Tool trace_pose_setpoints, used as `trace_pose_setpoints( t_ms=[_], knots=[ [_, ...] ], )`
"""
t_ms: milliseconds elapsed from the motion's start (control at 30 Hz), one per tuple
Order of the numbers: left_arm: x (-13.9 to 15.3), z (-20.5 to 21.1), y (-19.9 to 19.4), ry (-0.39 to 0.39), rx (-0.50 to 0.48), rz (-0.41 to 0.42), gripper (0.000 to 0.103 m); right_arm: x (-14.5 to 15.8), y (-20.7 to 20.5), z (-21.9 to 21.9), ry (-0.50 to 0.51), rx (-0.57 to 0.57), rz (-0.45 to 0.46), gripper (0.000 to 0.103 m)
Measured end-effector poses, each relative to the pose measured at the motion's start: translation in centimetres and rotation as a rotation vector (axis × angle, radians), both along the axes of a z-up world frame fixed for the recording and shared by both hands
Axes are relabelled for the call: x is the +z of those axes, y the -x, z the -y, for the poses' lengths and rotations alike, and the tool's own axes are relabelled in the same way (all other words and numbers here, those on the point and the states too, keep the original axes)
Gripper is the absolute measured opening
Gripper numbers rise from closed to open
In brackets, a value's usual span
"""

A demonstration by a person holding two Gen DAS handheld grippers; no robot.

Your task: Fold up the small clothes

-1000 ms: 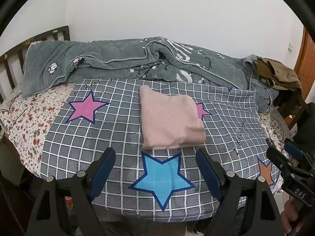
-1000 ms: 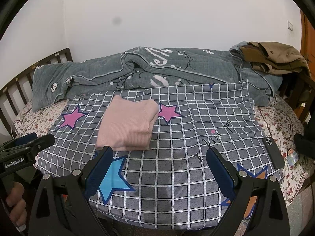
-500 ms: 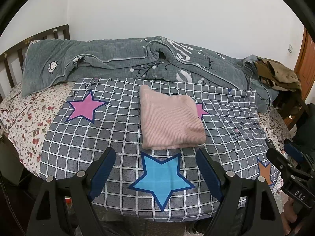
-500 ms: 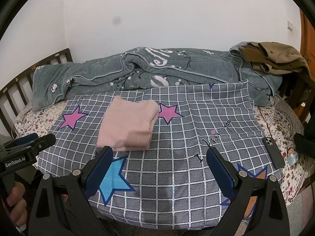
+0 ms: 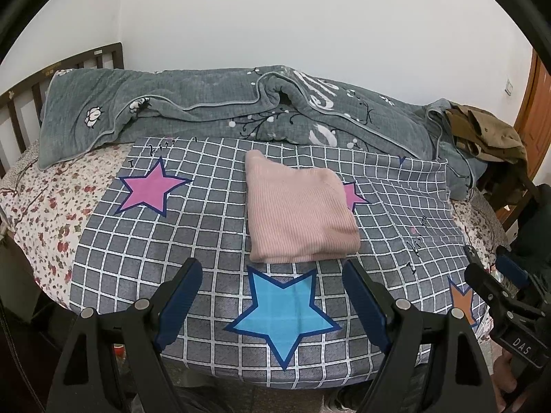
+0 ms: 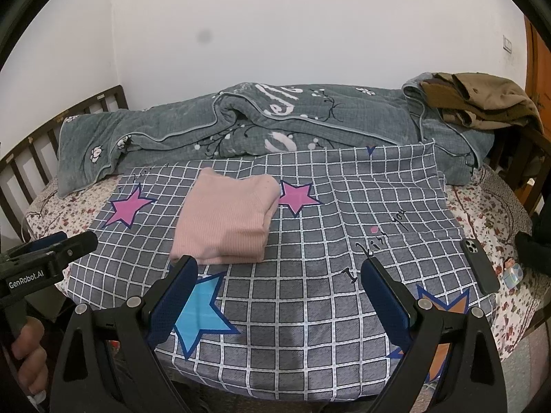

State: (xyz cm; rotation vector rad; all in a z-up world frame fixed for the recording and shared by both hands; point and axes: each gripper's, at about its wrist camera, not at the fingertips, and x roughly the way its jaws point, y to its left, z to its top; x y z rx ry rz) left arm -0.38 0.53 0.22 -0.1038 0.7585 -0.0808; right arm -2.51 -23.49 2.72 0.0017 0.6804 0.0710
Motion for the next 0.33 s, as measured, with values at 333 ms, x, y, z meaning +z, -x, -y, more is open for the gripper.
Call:
trace_pose_setpoints(
  t_ms=[333],
  knots=[
    [0.19,0.12,0.04,0.002,-0.003,0.001,0.083,-0.05,0.07,-0.21,-0.001,0.002,-0.001,0.094]
  ],
)
